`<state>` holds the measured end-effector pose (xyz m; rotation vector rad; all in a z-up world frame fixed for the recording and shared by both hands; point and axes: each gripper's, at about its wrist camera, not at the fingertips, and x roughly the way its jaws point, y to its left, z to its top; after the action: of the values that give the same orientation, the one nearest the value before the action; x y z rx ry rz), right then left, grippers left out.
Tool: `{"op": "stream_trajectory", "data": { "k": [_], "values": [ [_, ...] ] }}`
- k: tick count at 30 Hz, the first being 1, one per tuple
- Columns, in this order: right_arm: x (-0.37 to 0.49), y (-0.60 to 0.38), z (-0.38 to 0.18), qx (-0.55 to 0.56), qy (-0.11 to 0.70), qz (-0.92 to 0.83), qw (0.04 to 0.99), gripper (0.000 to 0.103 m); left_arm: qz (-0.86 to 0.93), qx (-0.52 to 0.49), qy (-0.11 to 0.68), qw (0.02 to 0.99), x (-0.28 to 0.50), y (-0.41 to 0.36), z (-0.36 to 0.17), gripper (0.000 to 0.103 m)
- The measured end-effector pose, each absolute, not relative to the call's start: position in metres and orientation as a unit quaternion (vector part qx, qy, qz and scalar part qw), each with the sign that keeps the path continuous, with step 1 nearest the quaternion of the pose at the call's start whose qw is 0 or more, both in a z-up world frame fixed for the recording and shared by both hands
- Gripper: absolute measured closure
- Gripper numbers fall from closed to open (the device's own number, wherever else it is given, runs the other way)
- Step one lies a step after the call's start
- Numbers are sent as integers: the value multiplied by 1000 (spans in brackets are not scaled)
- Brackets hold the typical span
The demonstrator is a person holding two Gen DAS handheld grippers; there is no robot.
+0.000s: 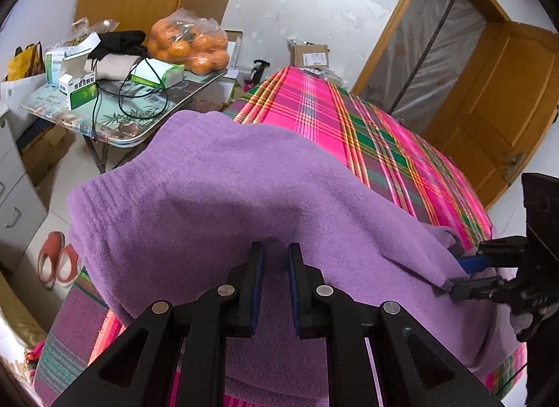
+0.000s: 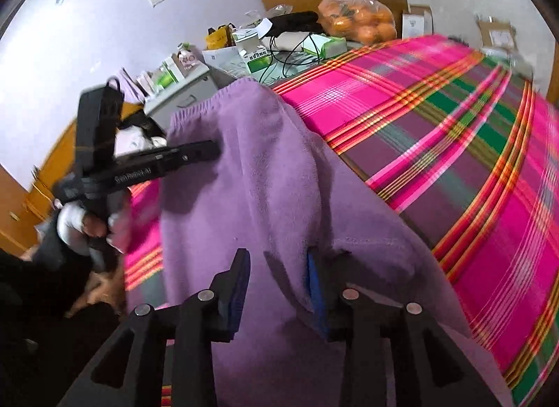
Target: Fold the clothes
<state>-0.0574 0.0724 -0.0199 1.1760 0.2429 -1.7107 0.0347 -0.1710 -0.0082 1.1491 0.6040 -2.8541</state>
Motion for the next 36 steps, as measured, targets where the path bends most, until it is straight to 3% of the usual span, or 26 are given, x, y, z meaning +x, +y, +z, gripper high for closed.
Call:
{"op": "stream_trajectory", "data": {
  "k": [9,12,15,16,26,28,31,36],
  "values": [
    [-118,120,-50,588,-146,-690,396,72,-910,362,201,0,35,-173,-9,89],
    [-124,121,-53,591,-173,-692,378,73,-911,361,201,0,34,-173,-9,89],
    [-129,116,-55,588,-177,-703,359,95,-911,361,201,-1,35,-172,-9,89],
    [-131,115,-56,582,-176,-709,357,98,-911,360,202,-1,35,-172,-9,89],
    [-164,147,-66,559,-289,-702,333,95,-910,358,209,-6,35,-174,-10,89],
    [-157,149,-66,559,-286,-700,340,95,-910,358,211,-6,35,-174,-10,89],
    [-150,144,-61,561,-271,-697,355,85,-910,358,208,-5,34,-173,-10,89],
    [-150,126,-63,584,-221,-698,351,85,-910,358,207,-5,35,-172,-10,89]
  ]
}}
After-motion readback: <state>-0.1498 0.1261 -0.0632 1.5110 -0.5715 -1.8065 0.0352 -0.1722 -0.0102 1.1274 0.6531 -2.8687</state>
